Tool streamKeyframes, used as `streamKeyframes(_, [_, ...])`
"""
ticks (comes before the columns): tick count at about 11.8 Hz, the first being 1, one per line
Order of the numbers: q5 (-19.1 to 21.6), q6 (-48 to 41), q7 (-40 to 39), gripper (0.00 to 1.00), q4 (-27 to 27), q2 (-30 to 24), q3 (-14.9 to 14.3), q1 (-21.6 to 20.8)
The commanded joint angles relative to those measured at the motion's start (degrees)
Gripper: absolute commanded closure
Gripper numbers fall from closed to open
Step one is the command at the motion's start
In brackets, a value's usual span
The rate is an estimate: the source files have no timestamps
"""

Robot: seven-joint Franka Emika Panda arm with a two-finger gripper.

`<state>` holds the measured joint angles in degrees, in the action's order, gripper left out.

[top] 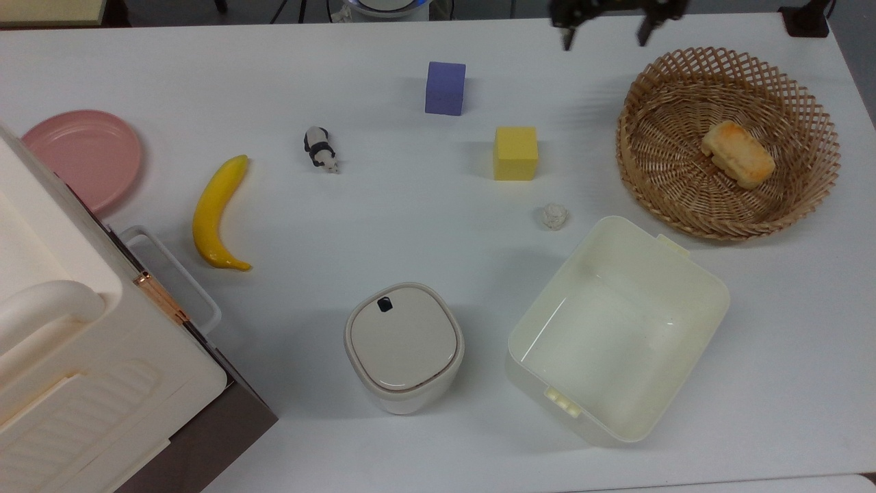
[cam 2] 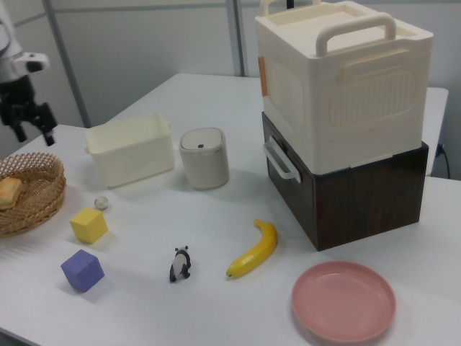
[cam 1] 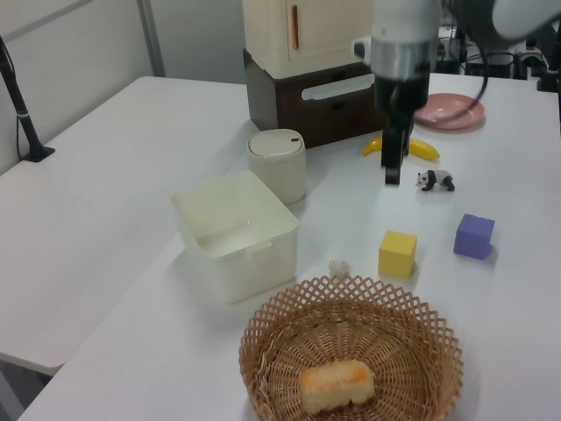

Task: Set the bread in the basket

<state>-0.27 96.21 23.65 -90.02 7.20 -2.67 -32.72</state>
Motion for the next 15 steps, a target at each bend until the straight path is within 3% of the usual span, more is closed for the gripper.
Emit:
streamKeyframes(1, [0.4, -5.4, -10.1, 0.0, -0.2, -3.2, 1.2, 11.4])
streamKeyframes(4, [0.2, -5.3, -17.6, 0.0, -0.1, -3.0, 1.2, 22.0])
streamKeyframes(7, [0.5, -5.1, -20.4, 0.0, -0.1, -2.9, 1.2, 28.3])
streamKeyframes(15, [0.4, -3.6, -19.5, 0.0, -0.9, -2.6, 0.2, 30.0])
